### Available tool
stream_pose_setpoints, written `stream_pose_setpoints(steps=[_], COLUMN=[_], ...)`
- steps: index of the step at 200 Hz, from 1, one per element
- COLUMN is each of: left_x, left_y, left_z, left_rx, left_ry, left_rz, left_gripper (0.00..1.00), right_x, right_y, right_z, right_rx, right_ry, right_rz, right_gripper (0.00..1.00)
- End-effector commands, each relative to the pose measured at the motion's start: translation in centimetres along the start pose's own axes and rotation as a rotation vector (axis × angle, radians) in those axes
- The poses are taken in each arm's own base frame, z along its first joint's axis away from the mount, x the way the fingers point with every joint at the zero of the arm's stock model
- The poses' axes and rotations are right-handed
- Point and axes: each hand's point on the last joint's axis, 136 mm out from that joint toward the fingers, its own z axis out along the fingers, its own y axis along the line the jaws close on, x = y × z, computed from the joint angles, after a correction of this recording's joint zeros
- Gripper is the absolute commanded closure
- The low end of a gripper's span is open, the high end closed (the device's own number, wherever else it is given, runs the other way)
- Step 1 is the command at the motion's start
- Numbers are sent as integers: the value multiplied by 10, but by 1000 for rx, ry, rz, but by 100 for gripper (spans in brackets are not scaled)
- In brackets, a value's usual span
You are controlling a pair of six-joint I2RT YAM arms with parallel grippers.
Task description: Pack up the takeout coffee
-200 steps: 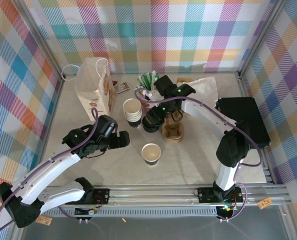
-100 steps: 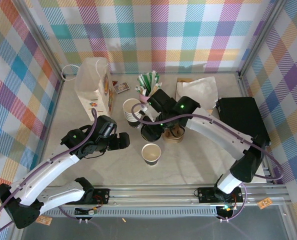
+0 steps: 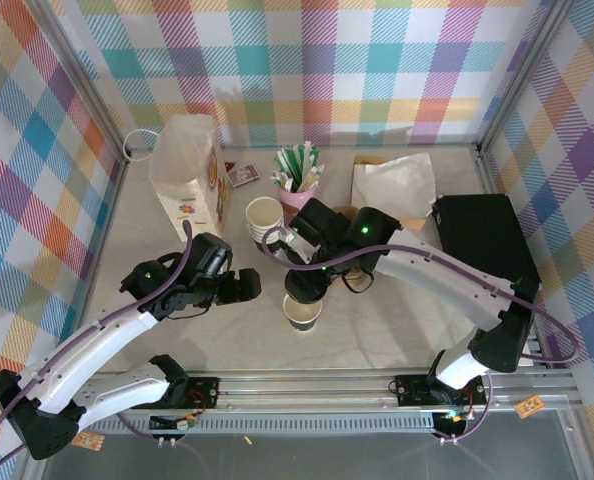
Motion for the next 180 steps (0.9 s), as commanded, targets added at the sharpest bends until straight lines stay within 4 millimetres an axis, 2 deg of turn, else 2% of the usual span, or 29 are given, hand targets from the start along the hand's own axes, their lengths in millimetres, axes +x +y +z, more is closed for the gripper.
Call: stream_pose_setpoints(steps=[1, 66, 132, 180], left_x=[4, 14, 21, 25], left_y=[0, 5, 8, 12], left_z=[3, 14, 17, 18], left_rx=[11, 4, 1, 1], left_ry=[23, 55, 79, 83], left_rz=[-29, -65, -85, -105], left_gripper=[8, 9, 9, 9], right_x=[15, 23, 33, 33], right_y=[2, 5, 7, 9], right_z=[-7, -2, -1, 1], right_rx=[9, -3, 13, 12], right_ry=[17, 24, 47, 52], right_rz=[24, 37, 21, 0], right_gripper=[31, 31, 31, 31])
